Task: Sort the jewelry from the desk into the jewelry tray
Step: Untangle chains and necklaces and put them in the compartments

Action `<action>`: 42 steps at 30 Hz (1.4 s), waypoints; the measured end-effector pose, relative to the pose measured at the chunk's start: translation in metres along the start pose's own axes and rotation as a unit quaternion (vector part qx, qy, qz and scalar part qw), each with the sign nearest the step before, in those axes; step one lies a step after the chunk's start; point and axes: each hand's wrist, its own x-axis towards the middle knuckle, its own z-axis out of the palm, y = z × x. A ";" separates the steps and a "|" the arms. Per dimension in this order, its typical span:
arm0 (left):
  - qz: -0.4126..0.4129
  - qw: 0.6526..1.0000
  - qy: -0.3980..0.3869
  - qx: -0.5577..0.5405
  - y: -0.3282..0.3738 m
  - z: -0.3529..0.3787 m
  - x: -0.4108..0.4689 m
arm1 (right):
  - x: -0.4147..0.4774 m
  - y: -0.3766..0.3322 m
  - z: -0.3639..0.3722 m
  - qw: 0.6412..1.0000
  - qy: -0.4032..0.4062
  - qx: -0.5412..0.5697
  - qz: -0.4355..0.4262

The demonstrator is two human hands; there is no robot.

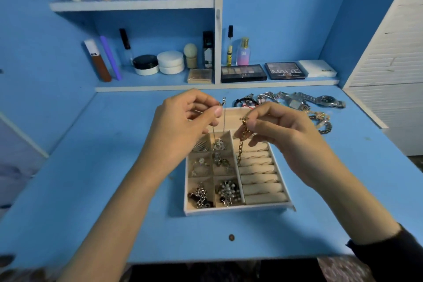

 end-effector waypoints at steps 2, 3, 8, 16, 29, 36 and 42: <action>-0.003 1.000 0.005 -0.003 -0.002 -0.003 -0.003 | 0.000 0.002 0.003 1.000 -0.004 -0.006 0.003; -0.004 1.000 0.008 -0.005 -0.003 -0.004 -0.004 | 0.000 0.003 0.005 1.000 -0.009 -0.005 0.002; -0.010 1.000 0.016 -0.017 -0.005 -0.009 -0.009 | -0.002 0.005 0.016 0.999 -0.030 0.016 0.012; -0.046 0.996 -0.014 -0.070 -0.010 -0.009 -0.013 | -0.009 0.006 0.038 0.993 -0.089 0.042 0.061; -0.057 0.994 -0.027 -0.089 -0.014 -0.011 -0.016 | -0.020 0.042 0.057 0.865 -0.091 -0.471 -0.148; -0.059 0.993 -0.044 -0.095 -0.013 -0.006 -0.018 | -0.017 0.035 0.034 0.929 0.013 -0.356 -0.105; -0.069 0.990 -0.064 -0.105 -0.013 0.003 -0.021 | -0.013 0.043 0.007 0.946 0.113 -0.302 -0.042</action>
